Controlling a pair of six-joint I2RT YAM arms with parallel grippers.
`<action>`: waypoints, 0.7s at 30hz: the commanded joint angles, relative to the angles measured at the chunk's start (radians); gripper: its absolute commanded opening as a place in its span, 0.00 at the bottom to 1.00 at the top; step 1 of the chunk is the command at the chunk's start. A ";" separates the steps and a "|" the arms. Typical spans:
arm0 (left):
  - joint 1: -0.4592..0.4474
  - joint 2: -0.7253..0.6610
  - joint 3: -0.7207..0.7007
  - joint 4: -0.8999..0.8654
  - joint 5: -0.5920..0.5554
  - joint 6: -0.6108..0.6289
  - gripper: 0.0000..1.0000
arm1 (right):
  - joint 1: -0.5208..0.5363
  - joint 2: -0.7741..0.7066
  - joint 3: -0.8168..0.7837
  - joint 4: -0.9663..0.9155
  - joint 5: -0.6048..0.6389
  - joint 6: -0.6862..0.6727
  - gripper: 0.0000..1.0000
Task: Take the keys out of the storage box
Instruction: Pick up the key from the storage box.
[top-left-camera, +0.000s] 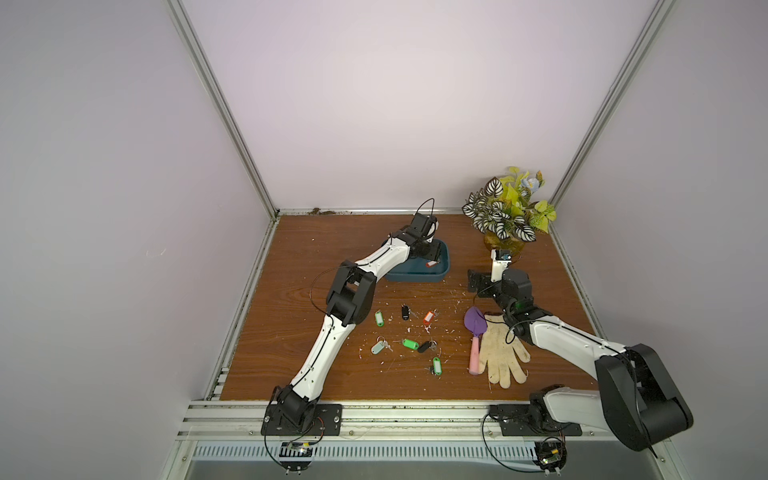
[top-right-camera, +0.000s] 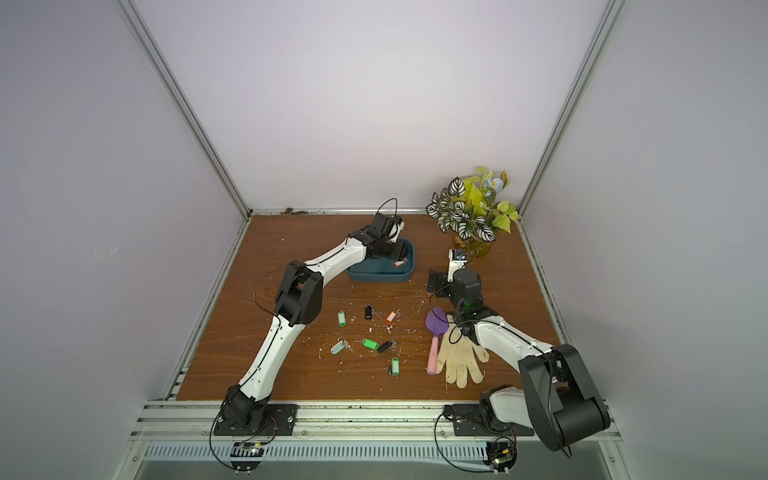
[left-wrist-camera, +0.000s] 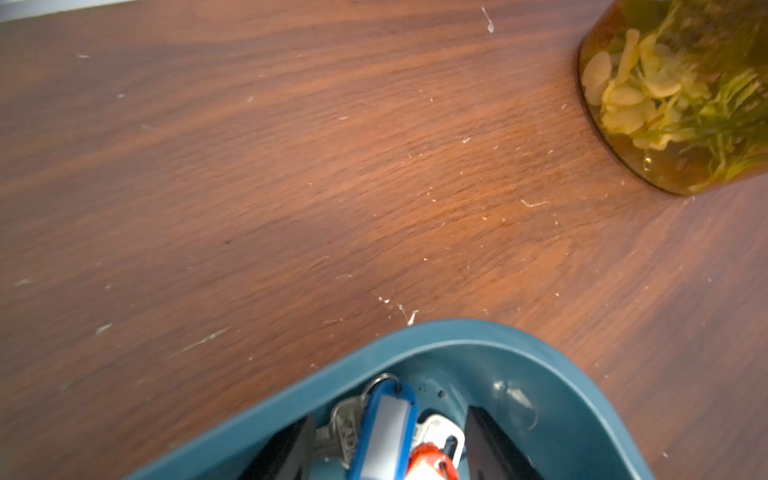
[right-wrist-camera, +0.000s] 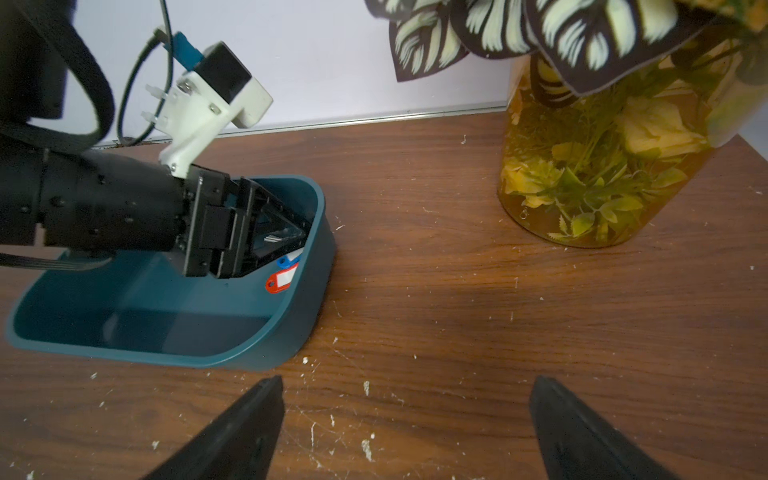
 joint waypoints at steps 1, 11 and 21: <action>0.008 0.019 0.030 -0.048 0.010 0.055 0.58 | -0.005 -0.004 0.034 0.041 0.002 -0.007 0.99; 0.008 0.025 0.029 -0.045 0.015 0.060 0.37 | -0.009 -0.010 0.030 0.043 -0.014 0.001 0.99; 0.004 0.023 0.027 -0.024 0.037 0.022 0.15 | -0.010 -0.015 0.028 0.044 -0.025 0.004 0.99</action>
